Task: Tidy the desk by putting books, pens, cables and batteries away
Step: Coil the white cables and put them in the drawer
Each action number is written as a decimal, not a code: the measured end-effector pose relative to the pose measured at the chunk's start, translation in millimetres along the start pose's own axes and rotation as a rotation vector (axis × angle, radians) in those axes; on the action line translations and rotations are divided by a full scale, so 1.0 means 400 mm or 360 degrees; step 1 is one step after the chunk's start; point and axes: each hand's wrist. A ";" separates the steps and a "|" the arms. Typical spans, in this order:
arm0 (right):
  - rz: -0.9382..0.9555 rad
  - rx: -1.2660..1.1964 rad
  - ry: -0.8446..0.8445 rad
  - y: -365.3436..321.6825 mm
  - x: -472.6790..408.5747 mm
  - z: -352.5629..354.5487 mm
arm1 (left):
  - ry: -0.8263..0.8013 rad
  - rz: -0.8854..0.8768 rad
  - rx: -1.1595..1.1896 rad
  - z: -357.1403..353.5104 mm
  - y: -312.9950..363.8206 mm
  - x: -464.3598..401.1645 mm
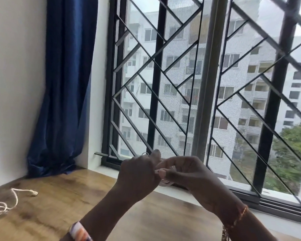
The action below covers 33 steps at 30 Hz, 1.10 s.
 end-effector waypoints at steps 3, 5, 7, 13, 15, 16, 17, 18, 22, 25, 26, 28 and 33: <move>-0.0034 0.0058 0.0101 0.001 0.000 0.001 | -0.0015 -0.0029 -0.0080 -0.006 0.007 -0.002; -0.0038 0.0092 0.0163 -0.002 0.002 -0.001 | -0.0055 -0.0025 -0.0095 -0.001 0.009 -0.007; -0.0013 0.0228 0.0242 -0.001 0.001 -0.003 | -0.0101 0.0003 -0.0021 0.005 0.012 -0.013; 0.0093 0.0501 0.0388 -0.011 0.000 0.004 | -0.0549 0.0238 0.0804 0.049 0.005 -0.033; 0.0141 0.0457 0.0380 -0.021 0.001 0.004 | -0.0706 0.0369 0.1257 0.056 0.001 -0.035; 0.0166 0.0436 0.0374 -0.025 0.002 0.004 | -0.0747 0.0437 0.1462 0.060 0.002 -0.035; 0.0185 0.0416 0.0369 -0.028 0.002 0.003 | -0.0768 0.0493 0.1616 0.064 0.004 -0.033; 0.0197 0.0390 0.0363 -0.031 0.003 0.003 | -0.0784 0.0529 0.1696 0.068 0.005 -0.030; 0.0222 0.0369 0.0362 -0.043 0.006 0.006 | -0.0948 0.0564 0.1948 0.083 -0.012 -0.015; 0.0231 0.0427 0.0368 -0.043 0.005 0.018 | -0.1099 0.0743 0.2219 0.089 -0.028 -0.016; 0.0227 0.0465 0.0362 -0.041 0.003 0.019 | -0.1101 0.0788 0.2223 0.088 -0.028 -0.014; 0.0215 0.0514 0.0380 -0.036 -0.001 0.020 | -0.1039 0.0843 0.2136 0.085 -0.021 -0.013; 0.0195 0.0478 0.0489 -0.027 -0.008 0.019 | -0.0569 0.0634 0.1382 0.054 0.006 -0.019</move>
Point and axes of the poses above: each hand's wrist, its own x-axis away from the middle knuckle, its own z-axis out of the back of the hand, y = z × x, and after that the axes turned 5 degrees about y, right-handed
